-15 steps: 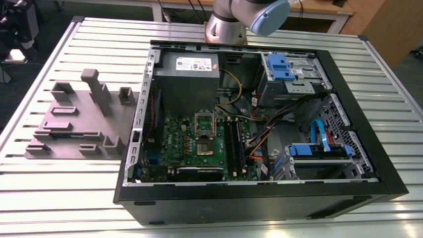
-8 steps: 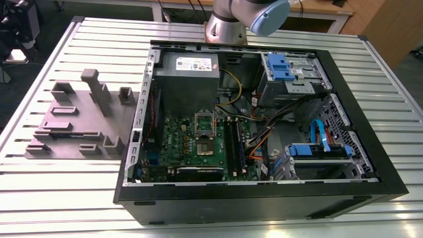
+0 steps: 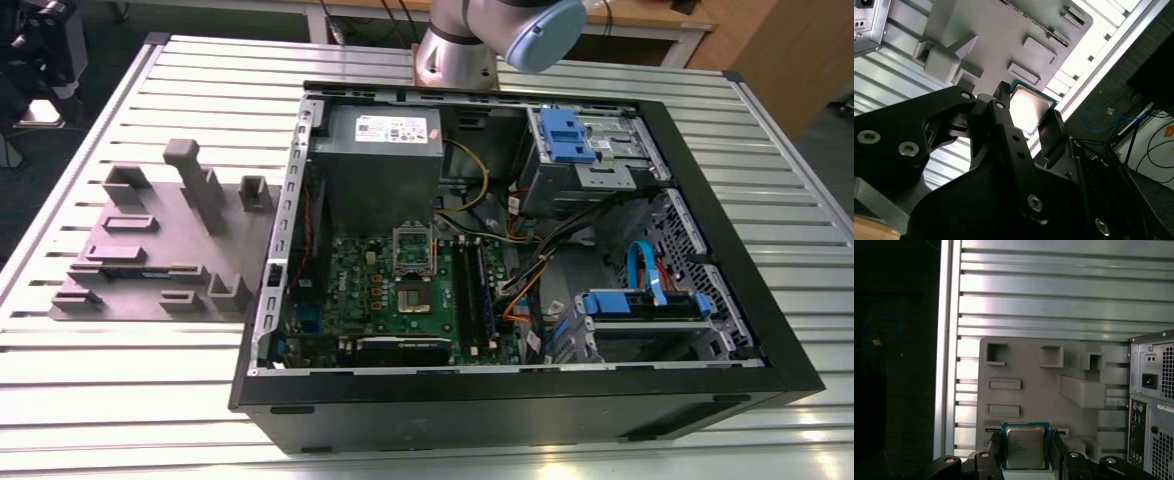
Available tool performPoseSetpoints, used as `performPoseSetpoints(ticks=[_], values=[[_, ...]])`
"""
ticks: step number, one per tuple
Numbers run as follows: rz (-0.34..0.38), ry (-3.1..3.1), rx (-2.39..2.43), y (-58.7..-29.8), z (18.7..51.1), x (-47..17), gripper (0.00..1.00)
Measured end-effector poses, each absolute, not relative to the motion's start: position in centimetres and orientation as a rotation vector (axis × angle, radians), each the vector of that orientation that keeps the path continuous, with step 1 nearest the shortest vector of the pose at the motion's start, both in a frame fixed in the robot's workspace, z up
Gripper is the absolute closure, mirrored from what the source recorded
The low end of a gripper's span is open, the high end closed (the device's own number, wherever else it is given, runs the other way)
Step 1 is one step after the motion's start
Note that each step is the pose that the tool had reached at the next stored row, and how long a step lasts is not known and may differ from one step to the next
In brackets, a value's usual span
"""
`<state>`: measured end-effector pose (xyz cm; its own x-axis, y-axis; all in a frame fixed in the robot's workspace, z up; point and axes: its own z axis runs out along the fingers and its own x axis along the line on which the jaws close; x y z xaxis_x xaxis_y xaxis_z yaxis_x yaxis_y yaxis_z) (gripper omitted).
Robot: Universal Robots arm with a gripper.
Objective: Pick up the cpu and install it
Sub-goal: 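Pick up the cpu and move it towards the insertion slot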
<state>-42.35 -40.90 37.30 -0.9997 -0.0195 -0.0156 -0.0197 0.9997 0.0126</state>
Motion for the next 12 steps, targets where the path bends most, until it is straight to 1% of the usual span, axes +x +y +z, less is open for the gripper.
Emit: performPoseSetpoints(ticks=[12], values=[[0.020,3.126,-0.031,-40.9,37.3,-41.1,0.53]])
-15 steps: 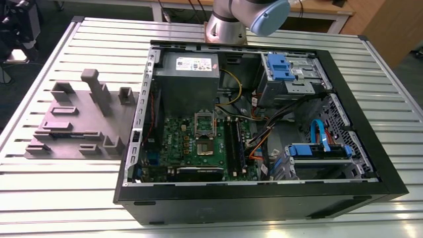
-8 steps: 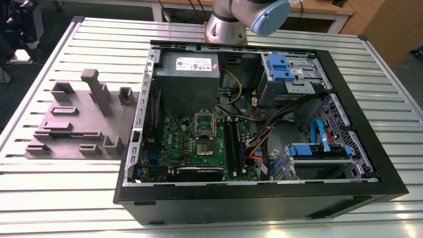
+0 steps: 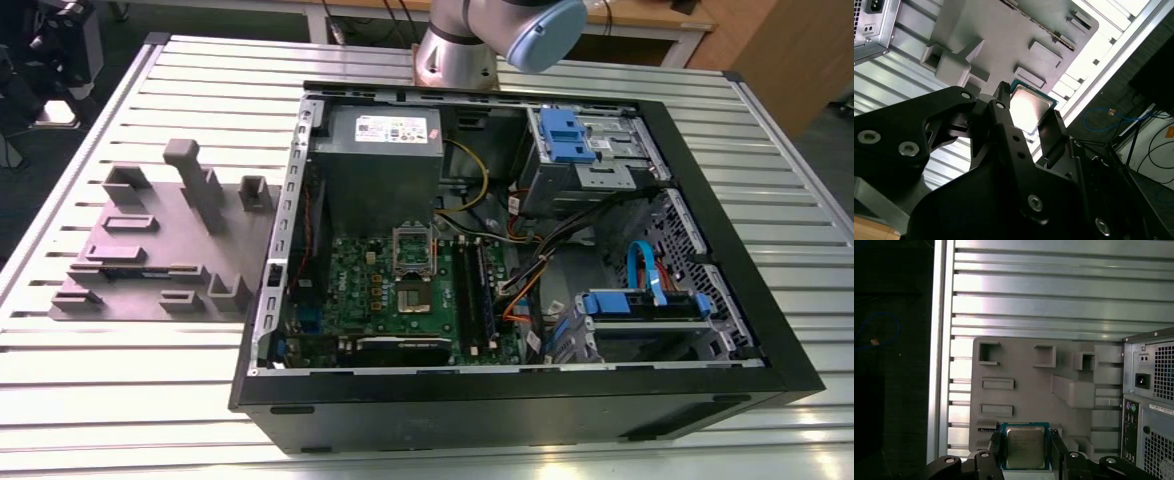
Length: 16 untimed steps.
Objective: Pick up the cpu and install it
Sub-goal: 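Pick up the cpu and move it towards the insertion slot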
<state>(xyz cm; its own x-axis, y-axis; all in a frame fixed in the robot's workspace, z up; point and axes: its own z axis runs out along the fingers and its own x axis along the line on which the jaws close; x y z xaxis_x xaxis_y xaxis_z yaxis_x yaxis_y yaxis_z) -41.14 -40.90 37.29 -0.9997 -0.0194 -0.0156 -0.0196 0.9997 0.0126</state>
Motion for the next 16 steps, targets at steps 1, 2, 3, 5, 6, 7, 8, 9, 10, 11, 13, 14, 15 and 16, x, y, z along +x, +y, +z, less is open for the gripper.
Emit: performPoseSetpoints(ticks=[1,2,3,5,6,7,8,9,10,11,13,14,15,16], values=[[0.020,3.126,-0.030,-40.9,37.3,-41.1,0.53],[0.020,3.126,-0.031,-40.9,37.3,-41.1,0.53],[0.020,3.126,-0.031,-40.9,37.3,-41.1,0.53],[0.020,3.126,-0.031,-40.9,37.3,-41.1,0.53],[0.020,3.126,-0.031,-40.9,37.3,-40.3,0.53],[0.020,3.126,-0.031,-40.9,37.3,-39.2,0.53],[0.020,3.126,-0.031,-40.9,37.3,-39.1,0.53],[0.020,3.126,-0.031,-40.9,37.3,-38.9,0.53],[0.020,3.126,-0.031,-40.9,37.3,-38.8,0.53],[0.020,3.126,-0.031,-40.9,37.3,-38.8,0.53],[0.020,3.126,-0.031,-40.9,37.3,-38.6,0.53],[0.020,3.126,-0.030,-40.9,37.3,-38.6,0.53],[0.020,3.126,-0.031,-40.9,37.3,-38.5,0.53],[0.020,3.126,-0.031,-40.9,37.3,-38.4,0.53]])
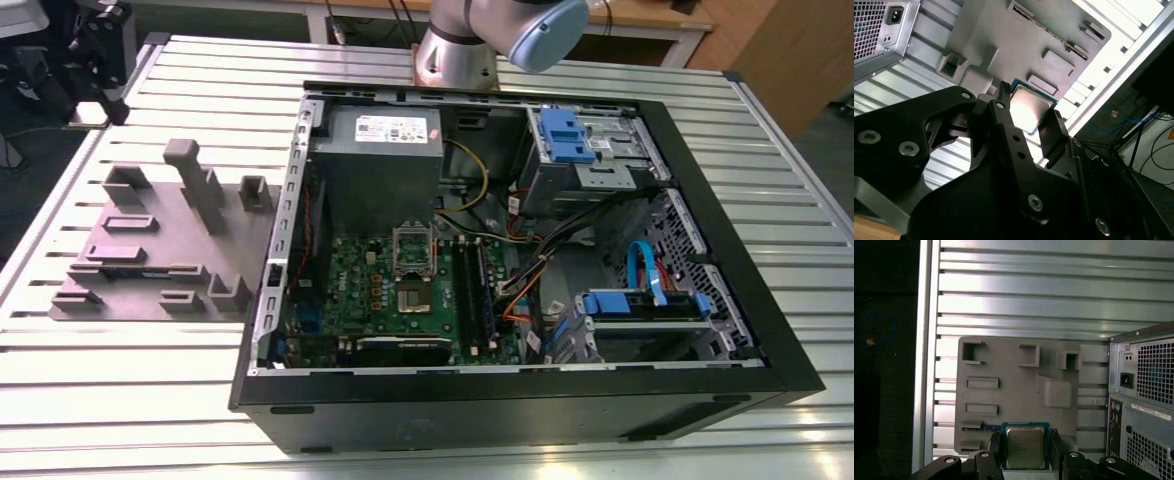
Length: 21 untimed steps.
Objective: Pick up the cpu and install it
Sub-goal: 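Pick up the cpu and move it towards the insertion slot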
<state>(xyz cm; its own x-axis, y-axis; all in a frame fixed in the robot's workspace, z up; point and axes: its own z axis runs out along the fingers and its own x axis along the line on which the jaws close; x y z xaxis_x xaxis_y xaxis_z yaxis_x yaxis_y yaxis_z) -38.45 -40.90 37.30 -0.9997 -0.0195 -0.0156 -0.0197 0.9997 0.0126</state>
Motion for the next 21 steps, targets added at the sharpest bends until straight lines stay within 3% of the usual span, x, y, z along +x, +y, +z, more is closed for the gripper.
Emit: performPoseSetpoints(ticks=[21], values=[[0.020,3.126,-0.031,-42.2,37.3,-38.1,0.53]])
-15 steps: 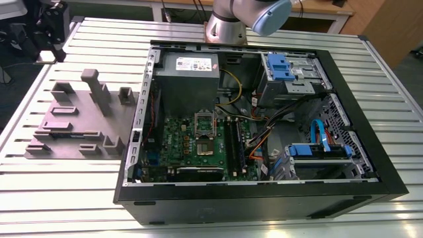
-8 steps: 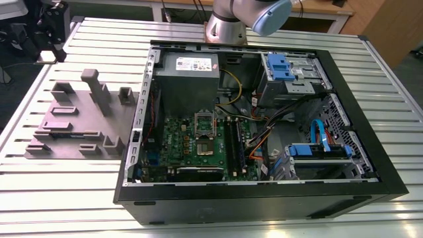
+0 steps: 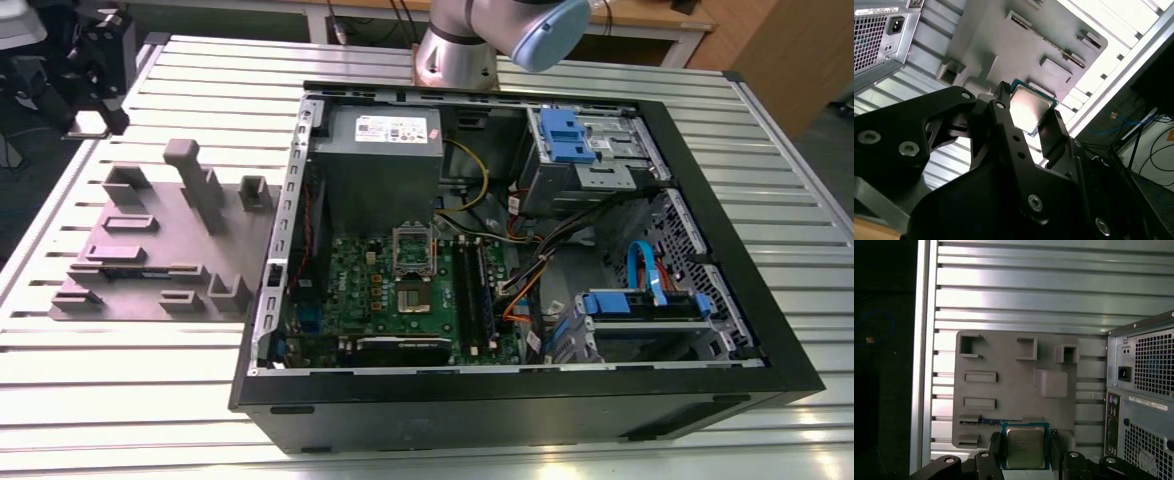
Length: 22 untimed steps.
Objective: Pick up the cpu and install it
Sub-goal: 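Pick up the cpu and move it towards the insertion slot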
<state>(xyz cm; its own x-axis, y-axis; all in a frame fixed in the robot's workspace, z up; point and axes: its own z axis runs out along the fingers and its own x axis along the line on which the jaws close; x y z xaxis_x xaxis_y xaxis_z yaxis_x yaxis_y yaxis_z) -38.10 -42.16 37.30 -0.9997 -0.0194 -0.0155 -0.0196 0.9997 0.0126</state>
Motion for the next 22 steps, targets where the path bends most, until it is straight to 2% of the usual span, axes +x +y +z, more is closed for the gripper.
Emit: performPoseSetpoints(ticks=[22], values=[[0.020,3.126,-0.031,-42.43,38.02,-37.96,0.53]])
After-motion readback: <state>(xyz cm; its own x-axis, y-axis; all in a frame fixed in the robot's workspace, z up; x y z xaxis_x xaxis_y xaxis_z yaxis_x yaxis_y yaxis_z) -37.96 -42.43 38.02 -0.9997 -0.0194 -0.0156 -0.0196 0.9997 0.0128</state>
